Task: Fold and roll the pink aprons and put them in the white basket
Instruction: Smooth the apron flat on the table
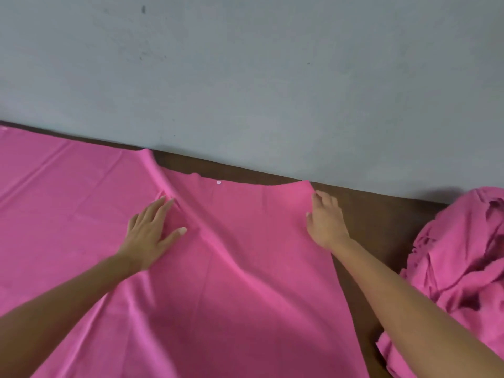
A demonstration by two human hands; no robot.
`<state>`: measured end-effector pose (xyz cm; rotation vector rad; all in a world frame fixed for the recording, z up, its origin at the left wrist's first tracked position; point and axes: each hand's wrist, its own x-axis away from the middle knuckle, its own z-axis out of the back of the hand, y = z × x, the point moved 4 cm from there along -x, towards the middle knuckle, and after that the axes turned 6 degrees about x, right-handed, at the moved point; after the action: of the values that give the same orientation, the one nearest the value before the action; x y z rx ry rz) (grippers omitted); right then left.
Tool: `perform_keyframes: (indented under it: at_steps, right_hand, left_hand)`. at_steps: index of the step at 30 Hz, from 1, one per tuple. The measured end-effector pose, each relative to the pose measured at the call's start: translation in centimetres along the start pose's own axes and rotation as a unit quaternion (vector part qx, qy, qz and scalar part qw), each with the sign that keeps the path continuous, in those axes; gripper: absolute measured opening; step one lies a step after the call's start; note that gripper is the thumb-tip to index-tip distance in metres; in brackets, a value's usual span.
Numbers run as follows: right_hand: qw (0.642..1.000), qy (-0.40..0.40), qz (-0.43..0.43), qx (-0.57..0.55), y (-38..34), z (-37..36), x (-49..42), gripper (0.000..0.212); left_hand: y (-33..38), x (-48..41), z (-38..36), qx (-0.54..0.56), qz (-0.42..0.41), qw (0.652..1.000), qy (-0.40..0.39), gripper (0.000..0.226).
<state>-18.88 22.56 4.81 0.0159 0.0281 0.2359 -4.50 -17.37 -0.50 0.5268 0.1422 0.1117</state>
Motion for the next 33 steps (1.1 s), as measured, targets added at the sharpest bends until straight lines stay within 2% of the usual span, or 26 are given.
perform_keyframes:
  at_steps: [3, 6, 9, 12, 14, 17, 23, 33]
  right_hand:
    - [0.997, -0.043, -0.071, 0.003, 1.8, 0.0, -0.9, 0.065]
    - [0.987, -0.035, -0.156, -0.024, 1.6, -0.4, 0.0, 0.069]
    - [0.994, -0.004, -0.106, -0.028, -0.8, -1.6, 0.9, 0.065]
    - [0.997, -0.037, -0.058, -0.032, -3.2, -3.3, 1.4, 0.069]
    - [0.996, -0.058, -0.062, -0.027, -3.6, -4.4, 1.5, 0.074]
    - [0.993, -0.071, -0.096, -0.025, -2.9, -5.3, 1.6, 0.077]
    - [0.990, -0.074, -0.121, 0.010, -1.5, -5.7, -0.6, 0.077]
    - [0.988, -0.091, -0.125, 0.017, -0.3, -6.0, -3.0, 0.077]
  left_hand:
    - [-0.5, 0.0, -0.5, -0.047, 0.034, 0.997, -0.043, 0.110]
    - [0.0, 0.0, -0.6, -0.075, 0.037, 0.996, -0.040, 0.113]
    - [0.4, 0.0, -0.6, -0.082, 0.042, 0.995, -0.037, 0.110]
    - [-0.4, -0.9, 0.4, -0.047, 0.041, 0.997, -0.040, 0.101]
    - [-1.6, -1.7, 1.7, -0.014, 0.022, 0.999, -0.034, 0.095]
    - [-3.6, -2.0, 2.7, -0.052, 0.012, 0.998, -0.029, 0.086]
    - [-4.6, -1.8, 1.6, -0.122, 0.069, 0.990, -0.029, 0.085]
    - [-4.0, -3.8, 1.3, -0.138, 0.064, 0.988, -0.035, 0.087]
